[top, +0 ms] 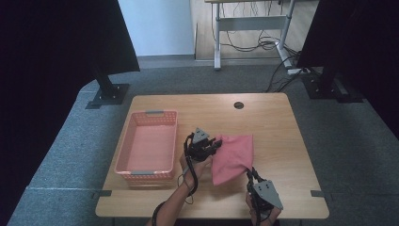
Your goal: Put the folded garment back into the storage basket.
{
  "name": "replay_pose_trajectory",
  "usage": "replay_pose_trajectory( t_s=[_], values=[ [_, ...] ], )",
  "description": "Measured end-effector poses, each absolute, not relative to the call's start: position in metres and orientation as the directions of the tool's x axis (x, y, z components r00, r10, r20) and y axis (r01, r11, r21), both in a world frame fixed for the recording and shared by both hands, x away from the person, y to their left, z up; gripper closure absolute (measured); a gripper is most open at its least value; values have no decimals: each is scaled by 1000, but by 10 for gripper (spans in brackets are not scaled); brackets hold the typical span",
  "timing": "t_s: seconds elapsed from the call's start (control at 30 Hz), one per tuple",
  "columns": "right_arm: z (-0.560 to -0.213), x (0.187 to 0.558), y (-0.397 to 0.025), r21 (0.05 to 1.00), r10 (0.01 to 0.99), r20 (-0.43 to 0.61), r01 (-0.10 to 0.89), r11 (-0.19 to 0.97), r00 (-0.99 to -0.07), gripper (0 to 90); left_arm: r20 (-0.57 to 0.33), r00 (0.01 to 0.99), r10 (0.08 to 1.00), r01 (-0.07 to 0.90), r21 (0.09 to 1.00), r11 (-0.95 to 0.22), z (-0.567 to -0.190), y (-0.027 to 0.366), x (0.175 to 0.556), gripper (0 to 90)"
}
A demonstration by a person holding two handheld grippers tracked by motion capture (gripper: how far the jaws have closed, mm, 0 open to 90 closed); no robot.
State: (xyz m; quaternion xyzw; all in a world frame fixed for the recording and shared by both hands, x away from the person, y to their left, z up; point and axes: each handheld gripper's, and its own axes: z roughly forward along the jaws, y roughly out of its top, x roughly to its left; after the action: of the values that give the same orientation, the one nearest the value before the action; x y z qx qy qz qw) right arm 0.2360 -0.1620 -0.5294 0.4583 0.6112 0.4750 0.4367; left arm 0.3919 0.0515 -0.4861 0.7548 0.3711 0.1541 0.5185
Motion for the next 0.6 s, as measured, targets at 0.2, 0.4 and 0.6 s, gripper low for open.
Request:
replay_pose_trajectory(
  t_s=[0.2, 0.4, 0.6],
  values=[
    [-527, 235, -161, 983, 975, -103, 133, 130, -197, 832, -154, 678, 718, 395, 901, -180, -483, 54, 391, 768],
    [-523, 236, -159, 983, 974, -106, 127, 134, -202, 832, -152, 676, 721, 390, 904, -175, -479, 56, 390, 768],
    [-520, 236, -156, 984, 972, -112, 114, 138, -205, 831, -147, 675, 723, 385, 906, -175, -474, 59, 389, 768]
  ],
)
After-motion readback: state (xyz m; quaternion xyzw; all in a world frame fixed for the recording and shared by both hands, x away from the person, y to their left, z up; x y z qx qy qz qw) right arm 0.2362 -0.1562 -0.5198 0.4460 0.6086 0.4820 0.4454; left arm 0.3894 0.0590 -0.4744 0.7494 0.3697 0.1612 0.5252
